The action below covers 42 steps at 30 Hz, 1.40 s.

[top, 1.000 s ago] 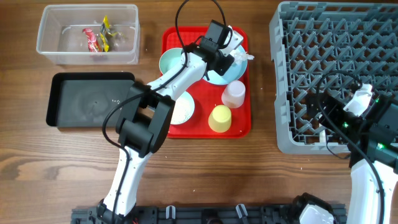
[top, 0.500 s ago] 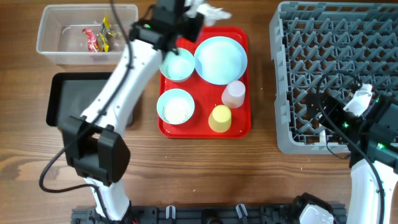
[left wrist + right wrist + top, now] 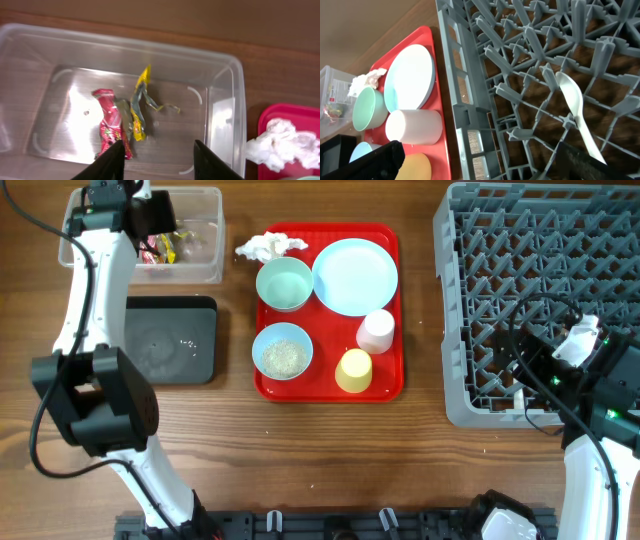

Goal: Sort waste into correct bins and load items into the dishwasher rack

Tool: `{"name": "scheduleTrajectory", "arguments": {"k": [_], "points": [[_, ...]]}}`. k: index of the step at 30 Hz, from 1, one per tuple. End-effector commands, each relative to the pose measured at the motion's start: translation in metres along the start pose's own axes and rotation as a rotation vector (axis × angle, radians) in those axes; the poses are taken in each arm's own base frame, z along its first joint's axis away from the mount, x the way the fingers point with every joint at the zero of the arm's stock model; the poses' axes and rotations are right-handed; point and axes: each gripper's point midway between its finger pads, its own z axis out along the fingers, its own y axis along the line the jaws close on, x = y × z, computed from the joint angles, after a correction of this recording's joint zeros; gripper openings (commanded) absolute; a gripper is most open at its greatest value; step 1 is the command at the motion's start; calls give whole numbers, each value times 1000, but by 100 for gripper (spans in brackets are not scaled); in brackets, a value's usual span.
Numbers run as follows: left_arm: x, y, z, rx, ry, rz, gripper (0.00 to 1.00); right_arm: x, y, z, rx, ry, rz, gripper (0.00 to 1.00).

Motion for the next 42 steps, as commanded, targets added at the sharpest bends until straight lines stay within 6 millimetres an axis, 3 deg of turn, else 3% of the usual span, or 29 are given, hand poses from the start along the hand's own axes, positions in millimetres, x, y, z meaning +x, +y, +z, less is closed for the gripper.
{"name": "scheduleTrajectory", "arguments": {"k": [1,3,6,9,11,15,20,25,34,37,42], "points": [[-3,-52,1,208,-19,39,65,-5,-1,-2,11,-12,5,100],[-4,-99,-4,318,-43,134,74,-5,-1,-2,11,-12,4,100],[6,-153,-3,291,-59,311,79,-5,-1,-2,11,-12,5,100],[25,-181,14,238,-39,394,85,-5,-1,-2,11,-12,4,100],[51,-197,42,254,17,409,87,-5,-1,-2,11,-11,4,100],[77,-202,71,256,73,404,87,-5,-1,-2,11,-11,4,100],[87,-196,89,226,89,403,87,-5,-1,-2,13,-11,3,100],[104,-194,104,221,130,406,78,-5,-4,-2,27,-10,5,100],[105,-194,109,221,126,398,36,-5,-4,-2,27,-10,5,100],[99,-196,110,223,100,395,7,-4,-5,0,28,-4,9,100],[90,-192,106,196,78,367,4,-2,-7,2,30,8,16,100]]}}
